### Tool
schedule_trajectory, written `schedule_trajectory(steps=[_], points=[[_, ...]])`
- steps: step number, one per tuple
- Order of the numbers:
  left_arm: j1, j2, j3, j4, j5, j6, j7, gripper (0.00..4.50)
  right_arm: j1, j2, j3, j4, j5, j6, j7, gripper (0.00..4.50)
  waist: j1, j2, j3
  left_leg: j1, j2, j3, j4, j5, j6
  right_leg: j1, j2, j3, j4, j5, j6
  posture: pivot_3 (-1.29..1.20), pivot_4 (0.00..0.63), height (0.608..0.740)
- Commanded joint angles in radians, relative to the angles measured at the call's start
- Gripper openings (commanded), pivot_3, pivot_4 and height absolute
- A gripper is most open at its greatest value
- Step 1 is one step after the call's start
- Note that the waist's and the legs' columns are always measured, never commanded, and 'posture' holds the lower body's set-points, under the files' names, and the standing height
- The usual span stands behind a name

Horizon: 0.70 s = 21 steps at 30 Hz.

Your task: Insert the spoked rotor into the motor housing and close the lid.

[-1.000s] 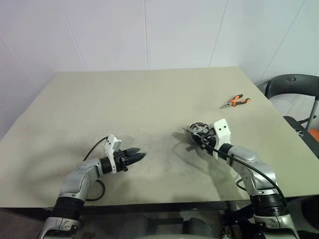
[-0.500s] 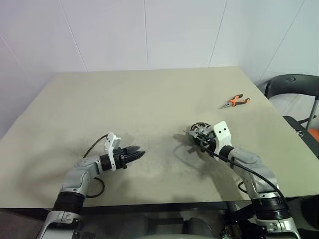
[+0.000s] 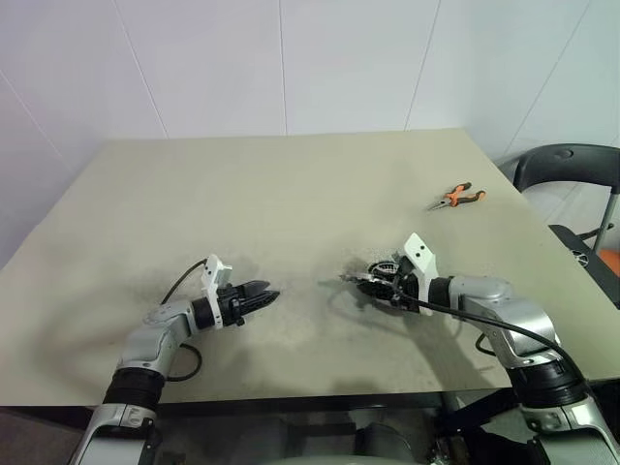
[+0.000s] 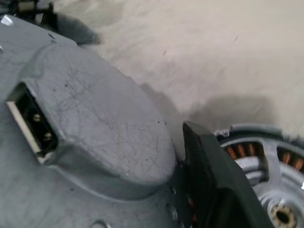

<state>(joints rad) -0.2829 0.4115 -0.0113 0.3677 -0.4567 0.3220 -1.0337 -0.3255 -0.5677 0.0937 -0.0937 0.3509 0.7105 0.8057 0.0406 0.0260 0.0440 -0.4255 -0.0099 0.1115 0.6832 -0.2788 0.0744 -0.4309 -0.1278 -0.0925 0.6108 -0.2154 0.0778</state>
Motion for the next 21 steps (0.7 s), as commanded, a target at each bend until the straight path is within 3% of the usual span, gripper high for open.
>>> schedule_trajectory(steps=[1, 5, 14, 21], points=[[0.001, 0.020, 0.031, 0.054, 0.024, -0.016, 0.004, 2.36, -0.018, 0.008, -0.039, -0.004, 0.012, -0.015, -0.015, 2.47, -0.001, 0.000, 0.000, 0.000, 0.000, 0.000, 0.000, 0.000, 0.000, 0.000, 0.000, 0.000, 0.000, 0.000, 0.000, 0.00, 0.000, 0.740], [-0.005, 0.020, 0.031, 0.069, 0.026, -0.022, -0.001, 2.36, -0.006, -0.007, -0.015, -0.028, -0.002, 0.014, -0.027, 3.83, -0.001, 0.001, 0.000, 0.000, 0.000, 0.000, 0.000, 0.000, 0.000, 0.000, 0.000, 0.000, 0.000, 0.000, 0.000, 0.00, 0.000, 0.740], [-0.036, 0.007, 0.015, -0.001, 0.019, 0.054, 0.038, 2.36, 0.024, -0.024, -0.049, -0.094, 0.070, 0.085, -0.002, 3.83, 0.001, 0.001, 0.000, 0.000, 0.001, 0.000, 0.000, 0.000, 0.000, 0.000, 0.000, 0.000, 0.001, 0.000, 0.000, 0.00, 0.000, 0.740], [-0.054, -0.010, 0.006, 0.046, 0.048, 0.035, 0.046, 2.36, 0.055, -0.140, -0.082, -0.216, 0.164, 0.137, 0.117, 3.83, 0.002, 0.001, 0.000, 0.000, 0.001, 0.000, 0.000, 0.000, 0.000, 0.000, -0.001, 0.000, 0.001, 0.000, 0.000, 0.00, 0.000, 0.740]])
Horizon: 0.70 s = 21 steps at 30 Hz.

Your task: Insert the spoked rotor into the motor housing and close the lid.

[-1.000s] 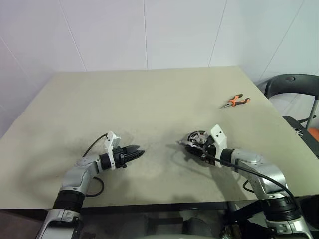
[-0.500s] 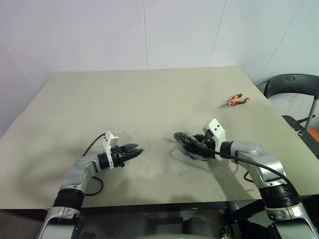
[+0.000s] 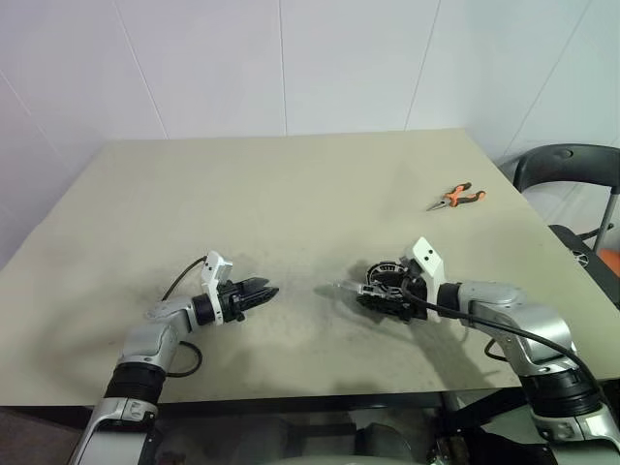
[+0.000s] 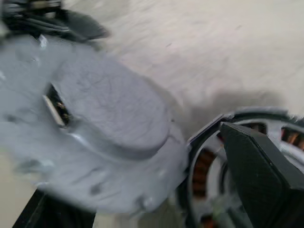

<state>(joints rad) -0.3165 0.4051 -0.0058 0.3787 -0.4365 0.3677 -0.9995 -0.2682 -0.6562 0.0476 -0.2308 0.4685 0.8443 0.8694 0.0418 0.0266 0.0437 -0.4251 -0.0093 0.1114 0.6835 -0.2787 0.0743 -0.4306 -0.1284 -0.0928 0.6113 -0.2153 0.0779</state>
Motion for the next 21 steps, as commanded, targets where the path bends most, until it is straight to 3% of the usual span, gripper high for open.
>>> schedule_trajectory(steps=[1, 6, 12, 19, 21], points=[[-0.023, -0.004, 0.001, 0.050, 0.033, -0.019, 0.009, 2.36, 0.000, -0.075, -0.035, -0.098, 0.053, 0.004, 0.072, 3.83, 0.002, 0.000, 0.000, 0.000, 0.000, 0.000, 0.000, 0.000, 0.000, 0.000, 0.000, -0.001, 0.000, 0.000, 0.000, 0.00, 0.000, 0.740], [-0.028, -0.005, -0.002, 0.095, 0.055, -0.053, -0.004, 2.36, 0.000, -0.180, -0.028, -0.169, 0.081, -0.005, 0.146, 3.83, 0.000, 0.000, 0.000, 0.002, 0.001, -0.001, 0.000, 0.000, 0.000, 0.002, 0.000, -0.003, 0.000, 0.000, 0.000, 0.00, 0.000, 0.740], [0.006, -0.010, 0.004, 0.081, 0.053, -0.072, -0.012, 2.36, -0.031, -0.258, -0.058, -0.085, 0.044, -0.059, 0.174, 3.83, -0.001, 0.000, 0.000, 0.004, 0.001, -0.001, 0.000, 0.000, 0.000, 0.004, 0.000, -0.004, 0.000, 0.000, 0.001, 0.00, 0.000, 0.740], [0.016, -0.025, 0.025, 0.062, 0.037, -0.077, -0.020, 2.36, -0.054, -0.224, -0.118, -0.083, 0.090, 0.003, 0.091, 3.83, -0.001, 0.000, 0.000, 0.005, 0.002, -0.001, 0.000, 0.000, 0.000, 0.003, 0.000, -0.004, 0.000, 0.000, 0.001, 0.00, 0.000, 0.740], [-0.001, -0.026, 0.030, 0.071, 0.036, -0.075, -0.023, 2.36, -0.061, -0.198, -0.137, -0.097, 0.117, 0.026, 0.063, 4.18, 0.000, 0.000, 0.000, 0.004, 0.002, -0.001, 0.000, 0.000, 0.000, 0.003, -0.001, -0.004, -0.001, 0.000, 0.001, 0.00, 0.000, 0.740]])
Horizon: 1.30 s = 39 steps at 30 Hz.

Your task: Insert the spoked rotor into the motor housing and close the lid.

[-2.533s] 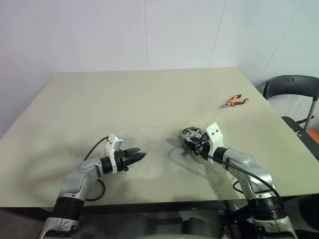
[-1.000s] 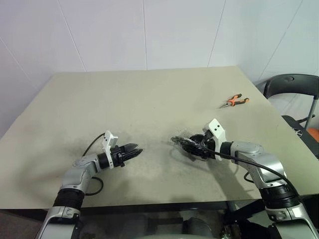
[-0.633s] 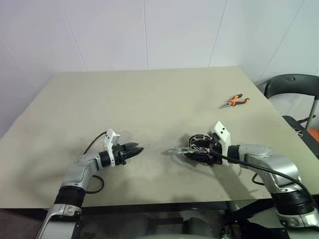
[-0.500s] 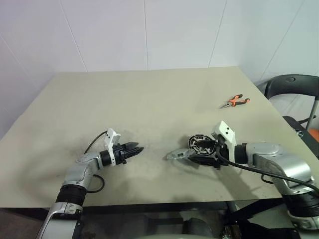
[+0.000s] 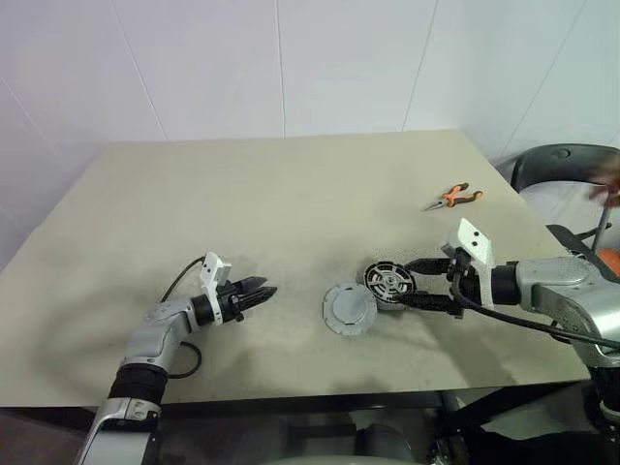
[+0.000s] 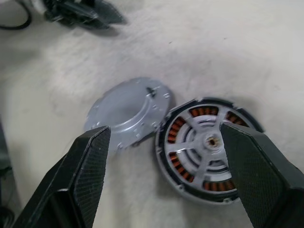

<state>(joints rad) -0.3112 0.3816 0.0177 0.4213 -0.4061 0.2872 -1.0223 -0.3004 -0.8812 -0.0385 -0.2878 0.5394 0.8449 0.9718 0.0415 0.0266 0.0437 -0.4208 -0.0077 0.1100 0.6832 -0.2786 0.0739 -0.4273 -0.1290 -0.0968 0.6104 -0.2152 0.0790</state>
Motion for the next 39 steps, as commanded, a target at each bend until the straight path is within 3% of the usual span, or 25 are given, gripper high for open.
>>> schedule_trajectory(steps=[1, 8, 20, 39], points=[[-0.016, -0.002, 0.007, 0.034, 0.006, 0.006, -0.003, 2.36, -0.027, 0.031, -0.056, -0.050, 0.053, 0.033, -0.046, 4.37, 0.001, 0.000, 0.000, 0.000, 0.000, 0.000, 0.000, 0.000, 0.000, 0.000, 0.000, 0.000, 0.000, 0.000, 0.000, 0.00, 0.000, 0.740], [-0.059, -0.001, 0.009, 0.084, 0.016, -0.003, -0.017, 2.36, -0.015, 0.031, -0.078, -0.021, 0.026, 0.020, -0.108, 4.47, 0.002, 0.000, 0.000, -0.002, -0.001, 0.000, 0.000, 0.000, 0.000, 0.000, -0.001, 0.000, -0.002, 0.000, 0.000, 0.00, 0.000, 0.740], [-0.029, -0.012, -0.003, 0.004, 0.008, 0.033, -0.007, 2.36, 0.039, -0.004, -0.160, -0.060, 0.082, 0.059, -0.100, 4.47, 0.006, 0.000, 0.000, -0.006, -0.003, 0.000, 0.000, -0.002, 0.004, -0.001, -0.003, -0.001, -0.007, 0.001, 0.000, 0.00, 0.000, 0.740], [0.013, 0.014, 0.007, -0.049, 0.010, 0.048, 0.000, 2.36, 0.041, 0.058, -0.105, -0.038, 0.055, 0.029, -0.167, 4.47, -0.001, 0.000, 0.000, -0.008, -0.012, 0.001, 0.000, -0.010, 0.016, 0.001, -0.010, -0.001, -0.015, 0.001, 0.001, 0.00, 0.000, 0.740]])
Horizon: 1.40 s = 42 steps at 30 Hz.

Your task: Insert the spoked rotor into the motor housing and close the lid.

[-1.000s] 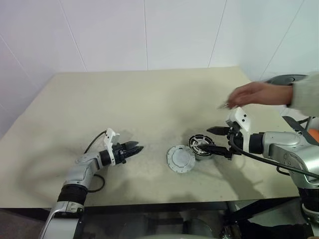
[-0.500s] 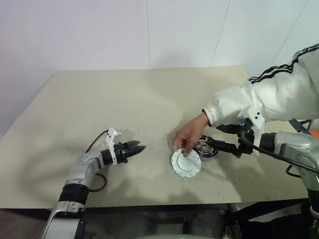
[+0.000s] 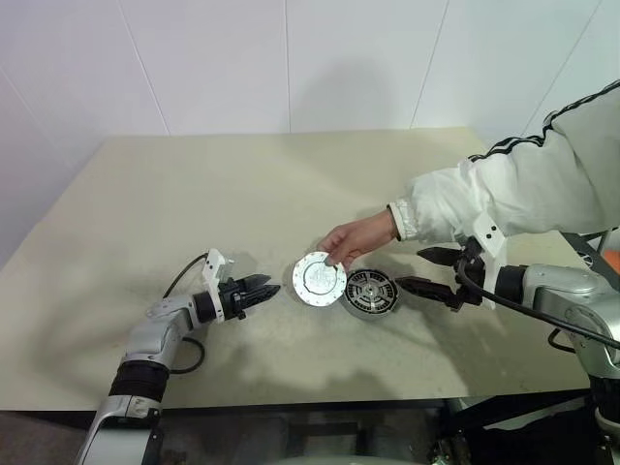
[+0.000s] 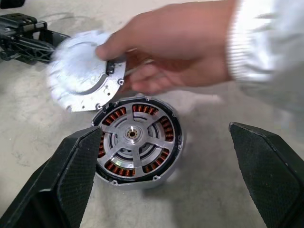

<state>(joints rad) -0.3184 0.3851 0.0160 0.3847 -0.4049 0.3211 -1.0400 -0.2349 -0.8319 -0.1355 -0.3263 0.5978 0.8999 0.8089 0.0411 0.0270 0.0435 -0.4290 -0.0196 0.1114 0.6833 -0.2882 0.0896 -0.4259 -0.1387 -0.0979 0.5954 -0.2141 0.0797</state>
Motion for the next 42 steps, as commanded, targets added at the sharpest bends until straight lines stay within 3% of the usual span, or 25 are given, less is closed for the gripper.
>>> schedule_trajectory(steps=[1, 20, 42], points=[[0.024, 0.010, 0.008, -0.021, 0.007, 0.017, 0.021, 2.36, -0.027, 0.011, -0.004, 0.004, -0.007, -0.030, -0.004, 4.47, 0.000, 0.000, 0.000, 0.000, 0.000, 0.000, 0.000, 0.000, 0.000, 0.000, 0.000, 0.000, 0.000, 0.000, 0.000, 0.00, 0.000, 0.740], [0.119, 0.045, 0.041, -0.193, -0.038, 0.096, 0.089, 2.36, -0.101, 0.079, 0.083, 0.063, -0.045, -0.059, -0.010, 4.47, 0.000, 0.000, 0.000, 0.000, -0.002, 0.001, 0.001, -0.001, 0.001, 0.001, -0.002, 0.000, 0.000, 0.001, 0.002, 0.00, 0.000, 0.740], [0.105, 0.018, 0.025, -0.297, -0.059, 0.179, 0.182, 2.36, -0.098, 0.072, 0.103, 0.098, -0.083, -0.092, 0.021, 4.47, 0.002, 0.000, 0.000, 0.000, -0.004, 0.002, 0.001, 0.001, -0.002, 0.001, -0.002, 0.000, 0.001, 0.002, 0.003, 0.00, 0.000, 0.740]])
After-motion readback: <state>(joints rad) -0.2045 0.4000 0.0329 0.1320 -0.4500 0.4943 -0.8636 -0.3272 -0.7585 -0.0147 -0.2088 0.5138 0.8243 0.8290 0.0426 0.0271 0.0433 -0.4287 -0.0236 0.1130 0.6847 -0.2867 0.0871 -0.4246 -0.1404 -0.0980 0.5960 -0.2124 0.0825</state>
